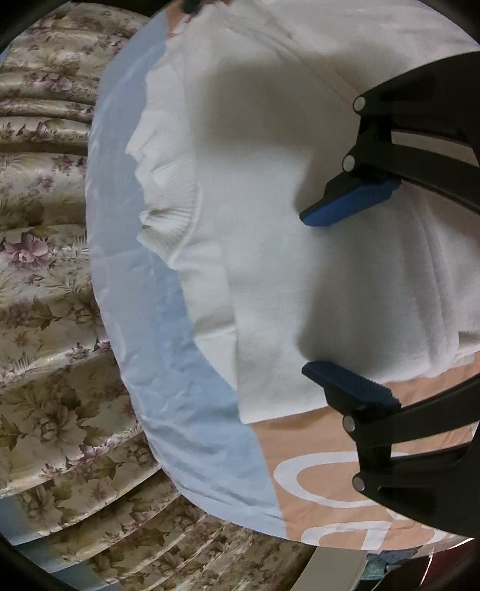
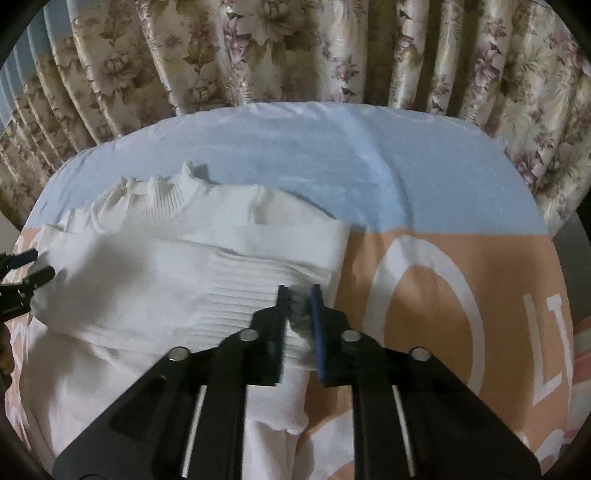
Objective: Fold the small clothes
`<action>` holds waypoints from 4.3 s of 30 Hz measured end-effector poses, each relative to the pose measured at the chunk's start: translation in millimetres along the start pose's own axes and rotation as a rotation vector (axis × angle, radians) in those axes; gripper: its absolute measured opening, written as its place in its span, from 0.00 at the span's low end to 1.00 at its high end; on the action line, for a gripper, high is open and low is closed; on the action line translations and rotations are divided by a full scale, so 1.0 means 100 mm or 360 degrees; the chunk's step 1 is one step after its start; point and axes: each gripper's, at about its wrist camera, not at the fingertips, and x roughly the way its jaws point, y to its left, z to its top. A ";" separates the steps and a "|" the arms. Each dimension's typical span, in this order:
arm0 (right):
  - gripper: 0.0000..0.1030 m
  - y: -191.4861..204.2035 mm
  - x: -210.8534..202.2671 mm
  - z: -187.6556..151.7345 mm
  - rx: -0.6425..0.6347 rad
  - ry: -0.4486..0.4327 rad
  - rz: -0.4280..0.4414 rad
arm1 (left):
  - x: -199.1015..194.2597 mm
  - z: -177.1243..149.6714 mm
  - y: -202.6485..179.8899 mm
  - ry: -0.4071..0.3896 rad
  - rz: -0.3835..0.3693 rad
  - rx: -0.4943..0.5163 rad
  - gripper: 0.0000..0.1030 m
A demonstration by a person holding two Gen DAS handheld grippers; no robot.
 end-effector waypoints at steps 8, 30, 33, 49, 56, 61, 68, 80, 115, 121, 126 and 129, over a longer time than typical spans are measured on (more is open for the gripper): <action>0.42 0.79 -0.23 -0.13 -0.0507 -0.0248 -0.0087 | 0.01 -0.02 -0.03 -0.0003 0.0041 0.0039 0.75; 0.59 0.19 -0.10 -0.28 -0.0222 -0.0197 0.0107 | -0.38 -0.06 0.03 -0.0009 0.0188 -0.0085 0.94; 0.84 0.20 -0.22 -0.23 -0.0132 -0.0204 0.0255 | -0.51 -0.06 0.04 0.0006 0.0083 -0.0169 0.94; 0.97 0.59 -1.14 -0.92 -0.0155 -0.0220 0.0327 | -1.60 -0.75 -0.38 -0.0081 0.0057 -0.0235 0.94; 0.97 0.66 -1.57 -1.38 -0.0163 -0.0218 0.0132 | -1.92 -1.26 -0.62 -0.0071 -0.0003 -0.0220 0.94; 0.97 0.61 -1.67 -1.77 -0.0124 -0.0153 0.0140 | -1.95 -1.65 -0.90 0.0039 -0.0074 -0.0156 0.94; 0.97 0.65 -1.77 -2.09 -0.0231 -0.0203 -0.0016 | -1.95 -2.11 -1.25 0.0171 -0.0117 -0.0084 0.94; 0.97 0.64 -1.86 -2.25 -0.0212 -0.0228 -0.0007 | -2.04 -2.22 -1.43 0.0160 -0.0082 -0.0029 0.77; 0.97 0.53 -1.74 -2.36 -0.0135 -0.0108 0.0132 | -2.31 -2.87 -0.28 0.0300 0.0006 -0.0352 0.52; 0.97 0.46 -1.78 -2.46 -0.0154 -0.0091 0.0141 | -2.29 -2.71 -0.42 0.0242 -0.0178 -0.0313 0.59; 0.97 0.38 -1.75 -2.50 -0.0107 -0.0064 0.0147 | -2.06 -2.66 -0.65 0.0279 -0.0249 -0.0207 0.59; 0.97 0.36 -1.75 -2.50 -0.0093 -0.0057 0.0155 | -1.96 -2.65 -0.68 0.0320 -0.0300 -0.0199 0.33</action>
